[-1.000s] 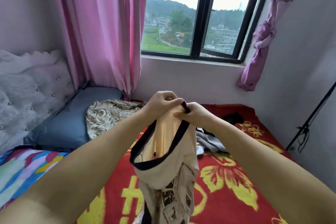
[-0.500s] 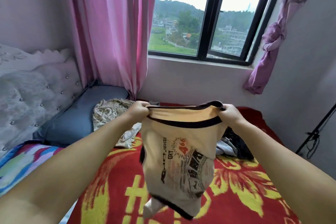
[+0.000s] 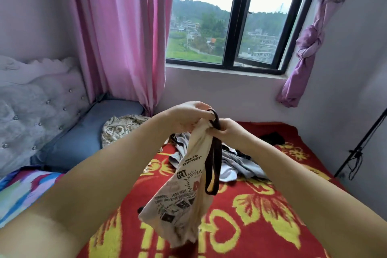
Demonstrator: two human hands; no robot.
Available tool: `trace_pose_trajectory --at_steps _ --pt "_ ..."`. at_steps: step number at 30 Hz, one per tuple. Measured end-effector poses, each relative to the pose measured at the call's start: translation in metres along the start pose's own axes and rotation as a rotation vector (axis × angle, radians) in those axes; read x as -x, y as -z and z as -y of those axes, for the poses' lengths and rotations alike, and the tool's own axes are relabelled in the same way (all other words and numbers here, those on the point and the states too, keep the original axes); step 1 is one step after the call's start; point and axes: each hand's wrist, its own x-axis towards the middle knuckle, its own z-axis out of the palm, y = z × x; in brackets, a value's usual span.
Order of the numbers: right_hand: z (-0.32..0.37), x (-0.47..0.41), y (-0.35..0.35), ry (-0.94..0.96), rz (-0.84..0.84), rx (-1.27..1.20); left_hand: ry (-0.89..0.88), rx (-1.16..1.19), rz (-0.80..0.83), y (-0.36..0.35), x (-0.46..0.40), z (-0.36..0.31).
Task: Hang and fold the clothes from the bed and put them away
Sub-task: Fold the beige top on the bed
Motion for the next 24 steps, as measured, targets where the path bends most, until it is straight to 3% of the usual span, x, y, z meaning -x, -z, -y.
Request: trace_pose_trajectory --at_steps 2,5,7,9,12,16,20,24 --pt "0.003 0.002 0.009 -0.03 0.006 -0.131 -0.021 0.099 0.04 0.009 0.006 0.005" --pt "0.012 -0.001 0.018 -0.038 -0.006 -0.425 0.001 -0.015 -0.024 0.013 0.013 0.025" --pt "0.015 -0.004 0.022 -0.07 -0.067 -0.566 0.079 -0.079 0.072 0.009 0.015 0.044" --pt "0.017 -0.006 0.025 -0.095 -0.082 -0.667 0.103 -0.067 0.135 0.002 0.017 0.058" --pt "0.014 -0.008 0.03 -0.103 -0.103 -0.729 0.043 0.018 0.099 -0.008 0.018 0.068" --pt "0.007 -0.01 0.048 -0.15 -0.276 -0.928 0.05 0.065 0.115 -0.01 0.023 0.077" --pt "-0.006 -0.009 0.079 -0.156 -0.456 -1.179 0.201 -0.274 0.113 -0.01 0.029 0.096" --pt "-0.026 -0.006 0.098 -0.149 -0.45 -0.943 0.134 -0.63 -0.019 0.01 0.033 0.094"
